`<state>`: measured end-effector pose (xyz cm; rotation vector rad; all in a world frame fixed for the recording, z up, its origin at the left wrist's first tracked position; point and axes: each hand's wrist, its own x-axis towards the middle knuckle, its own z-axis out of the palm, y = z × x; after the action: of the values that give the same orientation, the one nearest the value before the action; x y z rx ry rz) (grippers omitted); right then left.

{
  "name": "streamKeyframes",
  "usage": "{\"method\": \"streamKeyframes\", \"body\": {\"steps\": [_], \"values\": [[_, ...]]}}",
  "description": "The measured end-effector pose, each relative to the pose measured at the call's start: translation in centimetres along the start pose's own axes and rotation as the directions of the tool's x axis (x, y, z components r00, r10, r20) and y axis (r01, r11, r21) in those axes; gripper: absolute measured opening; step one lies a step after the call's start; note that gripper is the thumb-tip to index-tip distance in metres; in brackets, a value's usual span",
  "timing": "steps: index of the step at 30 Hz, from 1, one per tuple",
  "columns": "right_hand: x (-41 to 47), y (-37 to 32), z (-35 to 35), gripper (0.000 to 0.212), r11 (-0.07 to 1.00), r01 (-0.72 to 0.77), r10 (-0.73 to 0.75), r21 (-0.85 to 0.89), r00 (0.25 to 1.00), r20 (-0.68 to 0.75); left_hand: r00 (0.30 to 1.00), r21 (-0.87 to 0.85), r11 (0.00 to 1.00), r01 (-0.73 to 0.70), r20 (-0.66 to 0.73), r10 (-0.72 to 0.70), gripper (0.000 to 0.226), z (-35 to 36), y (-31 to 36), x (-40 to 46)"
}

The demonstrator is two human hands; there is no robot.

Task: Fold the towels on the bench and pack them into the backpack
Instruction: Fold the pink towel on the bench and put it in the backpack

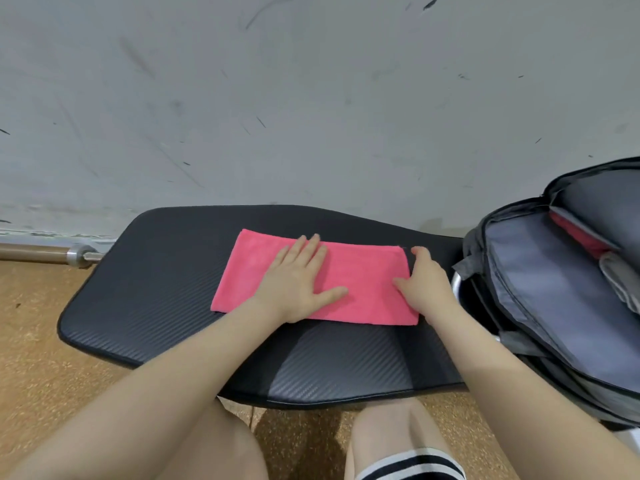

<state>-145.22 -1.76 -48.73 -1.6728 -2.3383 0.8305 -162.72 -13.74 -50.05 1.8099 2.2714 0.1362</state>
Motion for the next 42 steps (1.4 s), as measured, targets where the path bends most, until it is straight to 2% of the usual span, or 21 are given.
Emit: {"method": "streamKeyframes", "body": {"steps": [2,5,8,11,14,17,21,22,24,25,27,29,31,33,35,37,39,42], "values": [[0.1,-0.8,-0.5,0.056,0.973,-0.148,0.142,0.178,0.989,0.049,0.999,-0.025,0.998,-0.054,-0.001,0.054,0.089,0.5,1.9,0.6],[0.3,-1.2,-0.8,0.032,0.844,-0.307,0.25,0.44,0.951,0.185,0.994,0.05,0.995,-0.092,0.069,0.088,0.088,1.9,3.4,0.9],[0.0,-1.8,-1.5,0.043,0.798,-0.337,0.226,0.499,0.936,0.27,0.99,0.034,0.994,-0.104,0.098,0.101,0.09,2.2,3.2,0.9],[-0.2,-2.9,-2.2,0.033,0.858,-0.198,0.107,0.473,0.971,0.212,0.988,-0.137,0.985,-0.105,0.095,0.119,0.084,1.0,2.5,0.5],[-0.9,-5.1,-2.0,0.02,0.955,0.032,-0.071,0.295,0.99,0.124,0.997,-0.398,0.914,-0.082,-0.042,0.071,0.064,-0.6,1.1,-0.5],[-1.9,-8.2,-0.6,0.028,0.968,0.149,-0.193,0.201,0.956,0.22,0.997,-0.513,0.855,-0.075,-0.071,0.045,0.054,-1.8,0.1,-2.0],[-2.8,-10.7,1.5,0.032,0.972,0.151,-0.211,0.182,0.902,0.377,0.998,-0.659,0.752,-0.034,-0.066,-0.012,0.046,-2.0,-0.4,-3.5],[-2.7,-10.8,2.0,0.036,0.971,0.164,-0.22,0.173,0.897,0.385,0.998,-0.661,0.75,-0.02,-0.06,-0.027,0.043,-2.0,-0.7,-3.7],[-2.6,-10.5,2.4,0.044,0.964,0.191,-0.249,0.184,0.889,0.385,0.999,-0.579,0.815,0.002,-0.043,-0.033,0.035,-1.8,-1.3,-3.6],[-2.3,-10.0,2.4,0.045,0.951,0.267,-0.307,0.159,0.886,0.348,0.999,-0.519,0.855,0.005,-0.031,-0.024,0.034,-1.6,-1.4,-3.4],[-1.5,-9.0,2.2,0.04,0.869,0.49,-0.47,-0.063,0.859,0.201,1.0,-0.44,0.898,0.008,-0.007,-0.012,0.034,-1.4,-1.4,-3.1],[-0.9,-7.7,2.4,0.042,0.739,0.624,-0.611,-0.252,0.779,0.141,0.999,-0.413,0.911,0.013,-0.03,-0.027,0.031,-1.3,-1.5,-2.9],[-0.8,-6.9,3.5,0.069,0.691,0.662,-0.609,-0.291,0.75,0.259,0.988,-0.414,0.907,0.08,-0.09,-0.128,0.028,-1.2,-1.9,-3.0],[-1.1,-6.5,5.2,0.086,0.677,0.662,-0.557,-0.321,0.746,0.363,0.946,-0.313,0.923,0.224,-0.158,-0.284,0.029,-1.1,-2.9,-3.2],[-1.0,-6.5,6.3,0.091,0.699,0.638,-0.521,-0.324,0.764,0.38,0.892,-0.128,0.905,0.405,-0.163,-0.422,0.035,-0.9,-4.3,-3.7],[-1.0,-7.1,6.6,0.092,0.734,0.603,-0.486,-0.311,0.787,0.379,0.824,-0.063,0.831,0.552,-0.113,-0.556,0.05,-1.2,-5.3,-4.2],[-1.3,-7.7,6.8,0.093,0.759,0.573,-0.466,-0.31,0.81,0.357,0.761,-0.077,0.766,0.639,-0.082,-0.643,0.062,-1.6,-6.0,-4.5],[-2.2,-8.2,7.5,0.093,0.792,0.53,-0.446,-0.304,0.842,0.305,0.695,-0.173,0.682,0.711,0.024,-0.718,0.058,-2.2,-7.3,-4.2]]}}
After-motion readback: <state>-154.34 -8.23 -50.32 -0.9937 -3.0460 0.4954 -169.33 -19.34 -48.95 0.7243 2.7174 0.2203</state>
